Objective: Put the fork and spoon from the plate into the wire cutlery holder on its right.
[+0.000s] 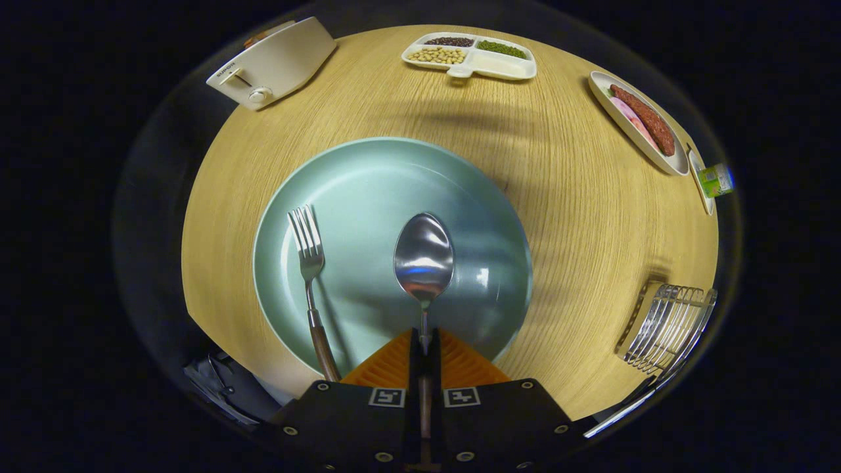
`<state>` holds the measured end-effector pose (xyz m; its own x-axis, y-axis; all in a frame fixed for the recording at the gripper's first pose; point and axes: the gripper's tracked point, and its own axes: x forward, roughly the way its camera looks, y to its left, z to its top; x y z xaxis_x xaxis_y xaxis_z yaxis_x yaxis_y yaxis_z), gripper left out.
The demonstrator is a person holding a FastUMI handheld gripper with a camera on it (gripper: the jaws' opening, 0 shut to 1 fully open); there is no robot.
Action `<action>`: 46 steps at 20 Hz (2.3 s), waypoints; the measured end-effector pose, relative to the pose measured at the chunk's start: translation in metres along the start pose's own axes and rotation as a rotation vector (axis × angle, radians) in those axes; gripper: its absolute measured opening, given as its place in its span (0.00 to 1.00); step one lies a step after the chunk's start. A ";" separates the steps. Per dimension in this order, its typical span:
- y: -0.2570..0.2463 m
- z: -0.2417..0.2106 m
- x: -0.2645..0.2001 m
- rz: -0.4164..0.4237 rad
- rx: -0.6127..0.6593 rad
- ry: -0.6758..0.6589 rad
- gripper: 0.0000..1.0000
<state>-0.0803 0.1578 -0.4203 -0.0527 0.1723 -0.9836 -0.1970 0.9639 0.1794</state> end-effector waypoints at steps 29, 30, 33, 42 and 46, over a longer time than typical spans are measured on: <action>-0.038 0.026 -0.125 0.134 0.173 -0.541 0.04; -0.046 0.025 -0.137 0.123 0.183 -0.584 0.04; -0.082 0.025 -0.169 0.081 0.242 -0.704 0.04; -0.205 -0.014 -0.212 -0.104 0.400 -0.895 0.04; -0.225 -0.032 -0.192 -0.119 0.387 -0.822 0.04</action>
<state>-0.0572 -0.0988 -0.2709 0.6896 0.0149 -0.7241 0.1929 0.9599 0.2035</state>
